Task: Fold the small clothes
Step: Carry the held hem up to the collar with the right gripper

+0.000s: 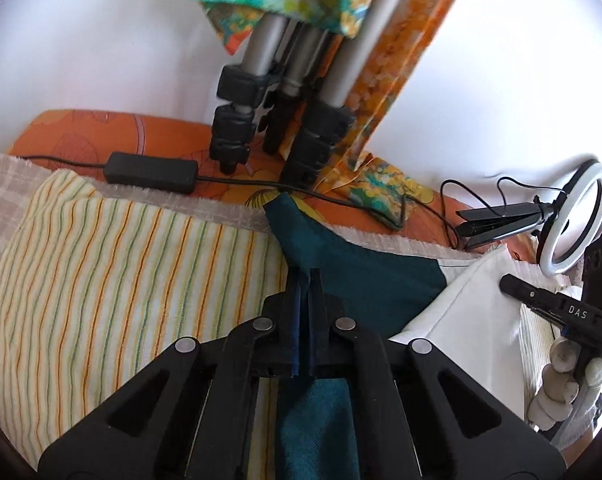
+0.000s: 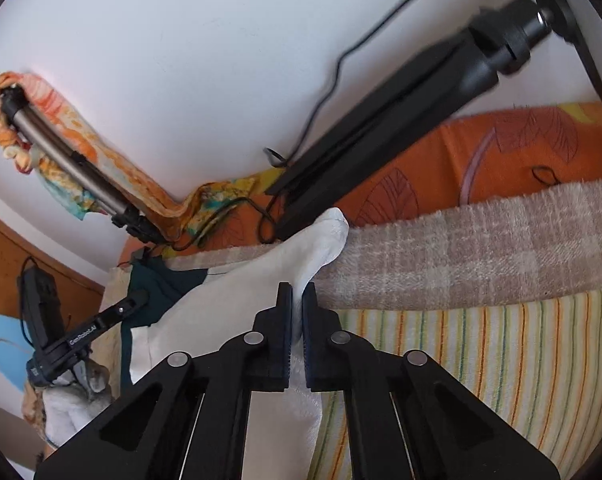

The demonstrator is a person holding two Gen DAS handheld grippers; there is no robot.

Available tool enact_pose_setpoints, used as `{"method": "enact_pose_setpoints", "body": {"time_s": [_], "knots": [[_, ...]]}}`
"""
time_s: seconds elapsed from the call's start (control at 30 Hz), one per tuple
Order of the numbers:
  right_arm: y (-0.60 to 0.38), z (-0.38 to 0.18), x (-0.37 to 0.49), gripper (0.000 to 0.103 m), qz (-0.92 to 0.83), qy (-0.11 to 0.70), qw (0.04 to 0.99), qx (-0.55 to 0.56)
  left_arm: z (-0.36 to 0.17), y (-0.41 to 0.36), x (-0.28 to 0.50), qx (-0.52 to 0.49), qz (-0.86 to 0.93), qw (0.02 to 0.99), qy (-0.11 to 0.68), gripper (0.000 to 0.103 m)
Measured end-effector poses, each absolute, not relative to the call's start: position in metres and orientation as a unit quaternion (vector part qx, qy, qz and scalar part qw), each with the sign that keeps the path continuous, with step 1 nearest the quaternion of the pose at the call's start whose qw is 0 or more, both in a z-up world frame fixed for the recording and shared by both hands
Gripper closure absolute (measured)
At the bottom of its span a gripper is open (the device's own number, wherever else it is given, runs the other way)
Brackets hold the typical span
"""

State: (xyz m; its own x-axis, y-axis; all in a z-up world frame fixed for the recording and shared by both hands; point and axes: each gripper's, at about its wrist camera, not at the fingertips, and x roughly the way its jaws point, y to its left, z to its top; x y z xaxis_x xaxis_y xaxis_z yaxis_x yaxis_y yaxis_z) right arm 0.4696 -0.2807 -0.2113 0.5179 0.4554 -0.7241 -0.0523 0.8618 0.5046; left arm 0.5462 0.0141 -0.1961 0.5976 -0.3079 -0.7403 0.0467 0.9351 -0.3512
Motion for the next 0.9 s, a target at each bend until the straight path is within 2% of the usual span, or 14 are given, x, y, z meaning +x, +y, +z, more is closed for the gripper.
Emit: {"method": "enact_pose_setpoints", "body": {"time_s": [0.57,0.9], "knots": [[-0.270,-0.142,0.423,0.102,0.185,0.423,0.875,0.144,-0.128,0.006,0.492,-0.132,-0.155,0.903,0.377,0.103],[-0.258,-0.106,0.350,0.102,0.222,0.406,0.881,0.097,-0.106,0.011,0.415,-0.112,-0.173,0.913,0.352,0.103]]}}
